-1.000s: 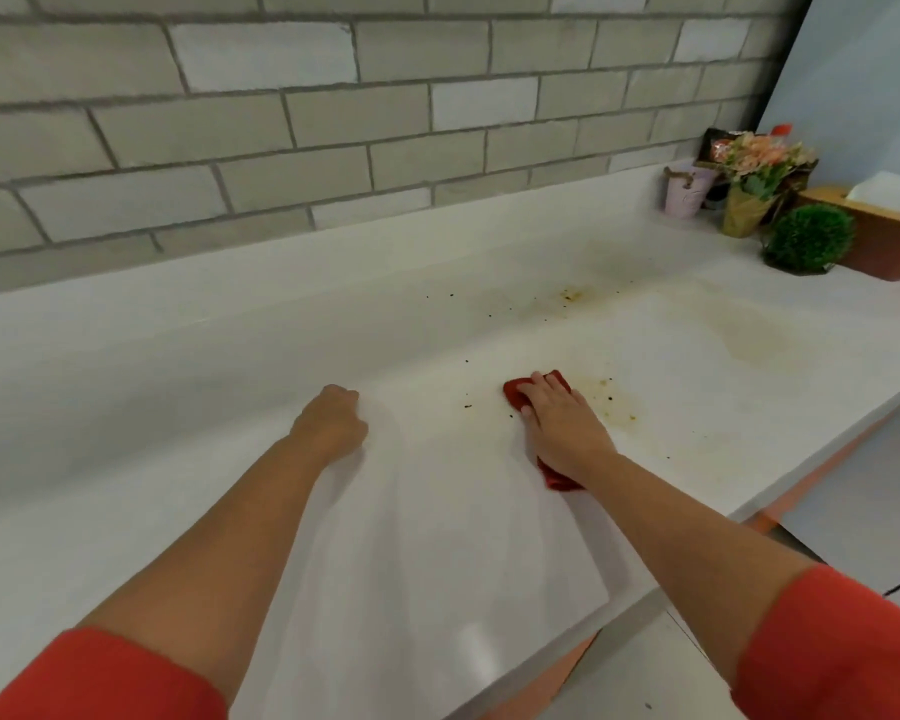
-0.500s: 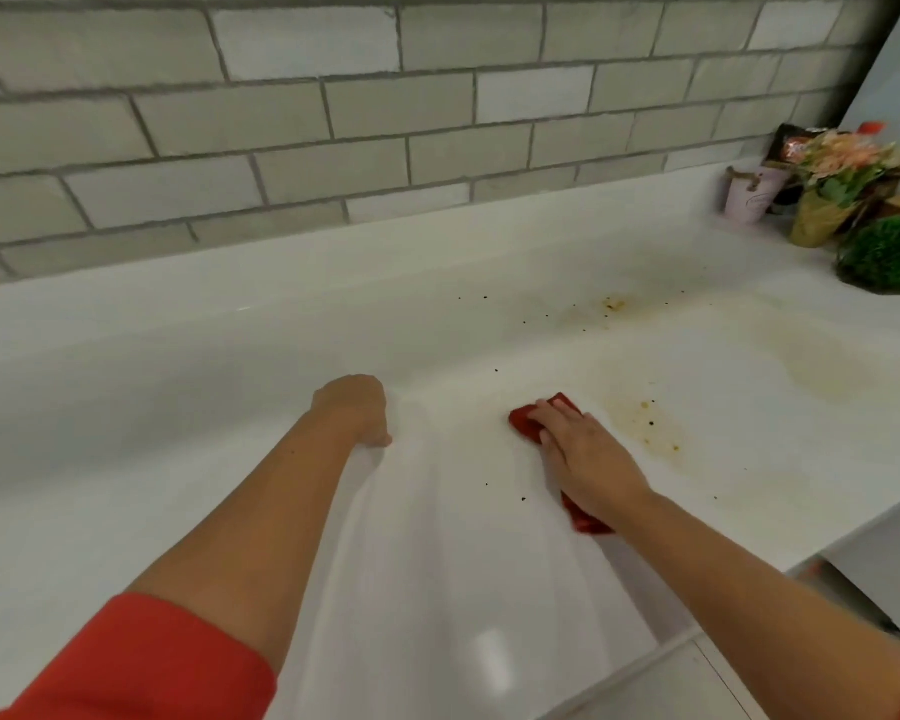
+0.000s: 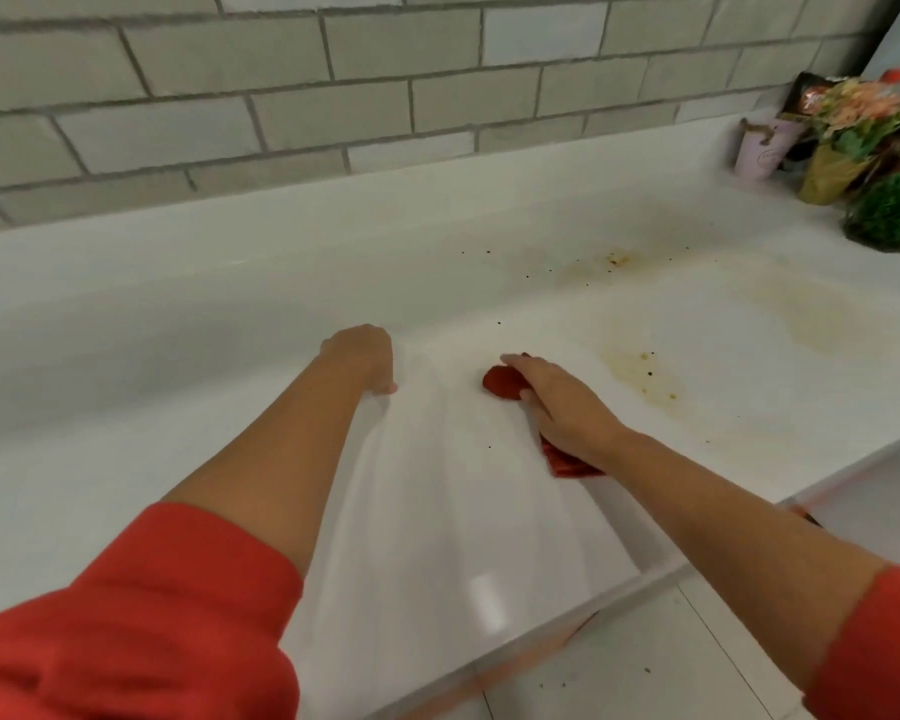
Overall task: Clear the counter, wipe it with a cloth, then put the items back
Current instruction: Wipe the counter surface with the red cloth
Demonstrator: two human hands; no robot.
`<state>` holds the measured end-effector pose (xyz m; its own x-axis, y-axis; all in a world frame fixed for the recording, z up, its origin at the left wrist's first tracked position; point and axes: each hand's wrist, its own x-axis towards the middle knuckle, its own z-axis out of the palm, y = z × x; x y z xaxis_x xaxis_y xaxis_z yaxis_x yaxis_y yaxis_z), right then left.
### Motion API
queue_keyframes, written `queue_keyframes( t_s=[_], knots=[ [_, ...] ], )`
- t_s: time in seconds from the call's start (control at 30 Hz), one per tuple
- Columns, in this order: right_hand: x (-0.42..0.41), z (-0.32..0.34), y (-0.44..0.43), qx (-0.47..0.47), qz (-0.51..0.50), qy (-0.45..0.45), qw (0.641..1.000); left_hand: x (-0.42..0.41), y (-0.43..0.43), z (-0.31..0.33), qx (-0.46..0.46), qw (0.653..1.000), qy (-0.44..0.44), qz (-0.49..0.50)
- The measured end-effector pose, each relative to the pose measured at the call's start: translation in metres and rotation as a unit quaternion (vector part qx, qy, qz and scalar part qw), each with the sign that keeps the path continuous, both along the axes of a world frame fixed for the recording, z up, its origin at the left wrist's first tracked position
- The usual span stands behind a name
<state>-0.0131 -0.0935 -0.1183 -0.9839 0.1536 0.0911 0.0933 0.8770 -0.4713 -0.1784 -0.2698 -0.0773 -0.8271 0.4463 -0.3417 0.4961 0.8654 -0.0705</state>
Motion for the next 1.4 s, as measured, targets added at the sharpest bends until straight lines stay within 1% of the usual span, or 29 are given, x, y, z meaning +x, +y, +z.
queue_keyframes(
  t_s=[0.1, 0.2, 0.37, 0.47, 0.53, 0.6, 0.63, 0.67, 0.7, 0.73, 0.77, 0.8, 0.87, 0.93, 0.97, 1.07, 1.17, 1.27, 1.3, 1.33, 1.37, 1.4],
  knots=[
    [-0.030, -0.002, 0.007, 0.009, -0.035, 0.013, 0.999, 0.001, -0.002, -0.001, 0.003, 1.000, 0.001, -0.006],
    [-0.031, -0.004, -0.009, -0.011, -0.012, 0.016, 1.000, 0.003, -0.003, -0.002, 0.003, 1.000, 0.006, -0.014],
    [0.040, -0.005, -0.061, -0.026, 0.110, 0.052, 0.992, 0.009, -0.008, 0.000, 0.023, 0.999, 0.011, -0.019],
    [0.083, -0.004, -0.097, -0.054, 0.181, 0.056, 0.980, 0.013, -0.014, 0.000, 0.043, 0.999, 0.005, 0.000],
    [0.105, 0.001, -0.121, -0.079, 0.227, 0.033, 0.970, 0.017, -0.019, -0.002, 0.081, 0.997, 0.000, 0.018],
    [0.116, 0.010, -0.125, -0.119, 0.259, -0.005, 0.959, 0.020, -0.025, -0.006, 0.150, 0.988, 0.002, 0.025],
    [0.114, 0.016, -0.118, -0.143, 0.242, -0.003, 0.960, 0.023, -0.027, -0.009, 0.187, 0.982, 0.003, 0.026],
    [0.108, 0.021, -0.104, -0.164, 0.194, 0.019, 0.967, 0.026, -0.029, -0.012, 0.217, 0.976, 0.006, 0.023],
    [0.100, 0.025, -0.086, -0.170, 0.118, 0.049, 0.977, 0.030, -0.031, -0.014, 0.235, 0.972, 0.006, 0.016],
    [0.091, 0.026, -0.065, -0.166, 0.039, 0.067, 0.983, 0.035, -0.031, -0.015, 0.241, 0.970, 0.005, 0.007],
    [0.081, 0.026, -0.045, -0.151, -0.022, 0.060, 0.986, 0.038, -0.032, -0.016, 0.242, 0.970, 0.001, -0.001],
    [0.071, 0.024, -0.030, -0.128, -0.063, 0.034, 0.989, 0.042, -0.032, -0.017, 0.239, 0.971, -0.002, -0.007],
    [0.054, 0.014, -0.021, -0.043, -0.100, -0.027, 0.994, 0.046, -0.033, -0.017, 0.233, 0.972, -0.006, -0.006],
    [0.043, 0.005, -0.042, 0.050, -0.077, -0.045, 0.995, 0.046, -0.036, -0.018, 0.229, 0.973, -0.007, 0.004],
    [0.043, 0.000, -0.059, 0.074, -0.043, -0.029, 0.996, 0.046, -0.038, -0.018, 0.227, 0.974, -0.007, 0.007],
    [0.063, -0.010, -0.114, 0.066, 0.098, 0.024, 0.993, 0.044, -0.045, -0.015, 0.217, 0.976, -0.011, 0.008],
    [0.094, -0.010, -0.147, 0.013, 0.210, 0.063, 0.976, 0.042, -0.048, -0.009, 0.214, 0.977, -0.020, 0.012],
    [0.122, -0.005, -0.162, -0.074, 0.268, 0.040, 0.960, 0.040, -0.051, -0.003, 0.225, 0.974, -0.017, 0.016],
    [0.129, -0.001, -0.159, -0.123, 0.270, 0.029, 0.955, 0.040, -0.053, -0.001, 0.231, 0.973, -0.017, 0.017],
    [0.133, 0.007, -0.153, -0.193, 0.251, 0.003, 0.949, 0.040, -0.056, 0.000, 0.238, 0.971, -0.017, 0.018],
    [0.134, 0.018, -0.144, -0.277, 0.215, -0.026, 0.936, 0.041, -0.060, 0.001, 0.244, 0.969, -0.017, 0.019],
    [0.130, 0.027, -0.132, -0.346, 0.161, -0.032, 0.924, 0.042, -0.064, 0.002, 0.250, 0.968, -0.016, 0.021]
  ],
)
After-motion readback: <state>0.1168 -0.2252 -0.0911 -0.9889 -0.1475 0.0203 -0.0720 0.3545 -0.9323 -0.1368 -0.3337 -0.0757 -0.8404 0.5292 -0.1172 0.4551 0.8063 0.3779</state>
